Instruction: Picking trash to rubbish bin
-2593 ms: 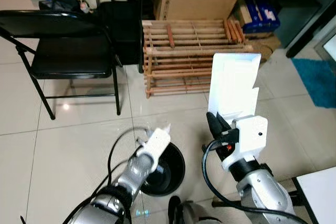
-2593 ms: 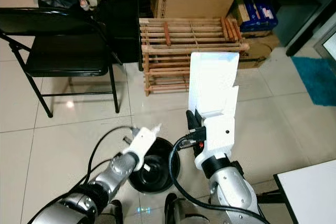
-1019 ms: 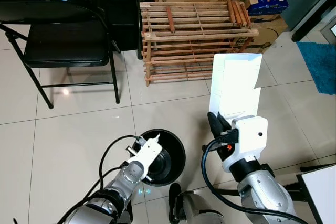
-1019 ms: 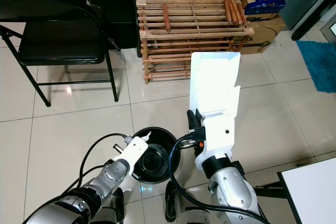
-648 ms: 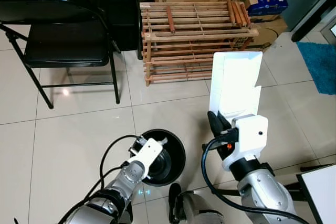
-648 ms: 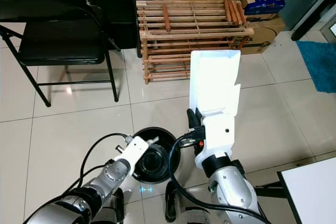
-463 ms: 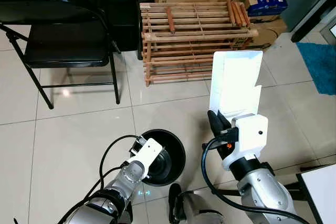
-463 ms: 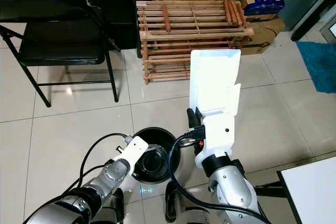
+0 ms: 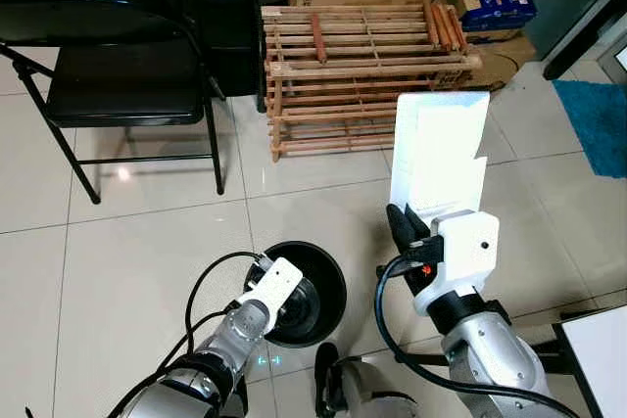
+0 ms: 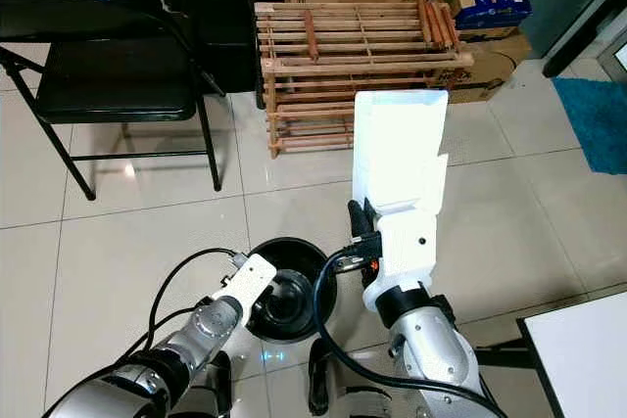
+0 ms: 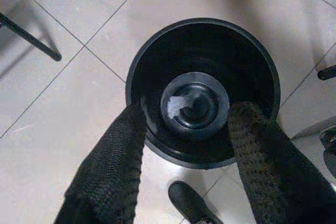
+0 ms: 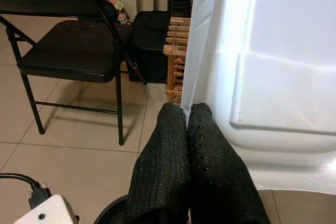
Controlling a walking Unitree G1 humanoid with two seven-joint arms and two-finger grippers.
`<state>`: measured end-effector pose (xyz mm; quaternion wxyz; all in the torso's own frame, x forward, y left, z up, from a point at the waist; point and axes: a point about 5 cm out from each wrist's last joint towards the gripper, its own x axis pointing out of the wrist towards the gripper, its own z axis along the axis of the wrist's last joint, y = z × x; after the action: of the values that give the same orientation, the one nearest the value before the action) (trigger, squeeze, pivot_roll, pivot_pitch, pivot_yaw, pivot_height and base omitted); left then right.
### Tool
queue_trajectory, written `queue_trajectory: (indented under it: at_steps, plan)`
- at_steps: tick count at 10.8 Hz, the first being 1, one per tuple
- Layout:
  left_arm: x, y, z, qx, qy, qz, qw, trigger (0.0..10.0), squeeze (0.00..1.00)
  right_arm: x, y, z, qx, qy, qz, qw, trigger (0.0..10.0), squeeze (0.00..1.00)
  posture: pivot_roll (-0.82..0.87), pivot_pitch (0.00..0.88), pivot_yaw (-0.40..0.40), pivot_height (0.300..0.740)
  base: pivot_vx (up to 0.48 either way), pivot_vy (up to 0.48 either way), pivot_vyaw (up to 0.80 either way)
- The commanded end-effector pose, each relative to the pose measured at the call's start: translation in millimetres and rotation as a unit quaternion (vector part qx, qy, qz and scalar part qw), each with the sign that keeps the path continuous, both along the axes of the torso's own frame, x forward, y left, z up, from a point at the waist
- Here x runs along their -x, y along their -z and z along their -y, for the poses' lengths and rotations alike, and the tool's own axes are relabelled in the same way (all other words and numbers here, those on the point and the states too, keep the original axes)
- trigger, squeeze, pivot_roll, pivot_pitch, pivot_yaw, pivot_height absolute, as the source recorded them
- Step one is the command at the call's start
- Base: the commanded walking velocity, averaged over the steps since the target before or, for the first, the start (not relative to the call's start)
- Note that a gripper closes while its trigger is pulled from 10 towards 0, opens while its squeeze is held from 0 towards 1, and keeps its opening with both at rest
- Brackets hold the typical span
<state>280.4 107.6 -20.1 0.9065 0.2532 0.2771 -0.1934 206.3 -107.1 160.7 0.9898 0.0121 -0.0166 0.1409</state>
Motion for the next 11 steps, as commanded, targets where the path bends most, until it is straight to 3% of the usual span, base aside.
queue_trajectory:
  at_steps: [1, 3, 6, 7, 9, 10, 11]
  plan:
    - [5.3, 5, 3.7, 0.001, 0.002, -0.013, 1.0, 10.0, 1.0, 0.0, 2, 4.8, 0.007, 0.013, -0.001, 1.0, 10.0, 0.0, -0.01, 0.279, -0.1, 0.74, 0.0, 0.0, 0.0]
    - [-3.3, -4, 3.4, 0.007, -0.006, 0.017, 1.0, 10.0, 1.0, -2.5, 2, 5.0, 0.007, 0.011, 0.002, 1.0, 10.0, 0.0, 0.01, 0.268, -0.097, 0.74, 0.0, 0.0, 0.0]
    - [-25.4, -29, -14.6, 0.048, -0.072, 0.105, 0.991, 10.0, 1.0, -15.4, 3, 4.5, 0.006, 0.002, 0.015, 1.0, 10.0, 0.0, 0.08, 0.248, -0.103, 0.74, 0.0, 0.0, 0.0]
    - [-33.8, -44, -20.9, 0.069, -0.078, 0.151, 0.983, 10.0, 0.0, -23.1, 3, 4.5, 0.005, -0.004, 0.021, 1.0, 10.0, 0.0, 0.12, 0.243, -0.109, 0.74, 0.0, 0.0, 0.0]
    - [-44.1, -75, -33.5, 0.102, -0.091, 0.227, 0.964, 10.0, 0.0, -37.2, 3, 6.4, 0.005, -0.013, 0.033, 0.999, 10.0, 0.0, 0.2, 0.237, -0.12, 0.74, 0.0, 0.0, 0.0]
    - [-43.3, -96, -41.5, 0.121, -0.094, 0.265, 0.952, 10.0, 0.0, -47.8, 5, 5.3, 0.005, -0.025, 0.036, 0.999, 10.0, 0.0, 0.24, 0.239, -0.13, 0.74, 0.0, 0.0, 0.0]
    - [-40.3, -103, -43.3, 0.125, -0.09, 0.274, 0.949, 10.0, 0.0, -51.9, 6, 3.7, 0.006, -0.032, 0.037, 0.999, 10.0, 0.0, 0.26, 0.242, -0.135, 0.74, 0.0, 0.0, 0.0]
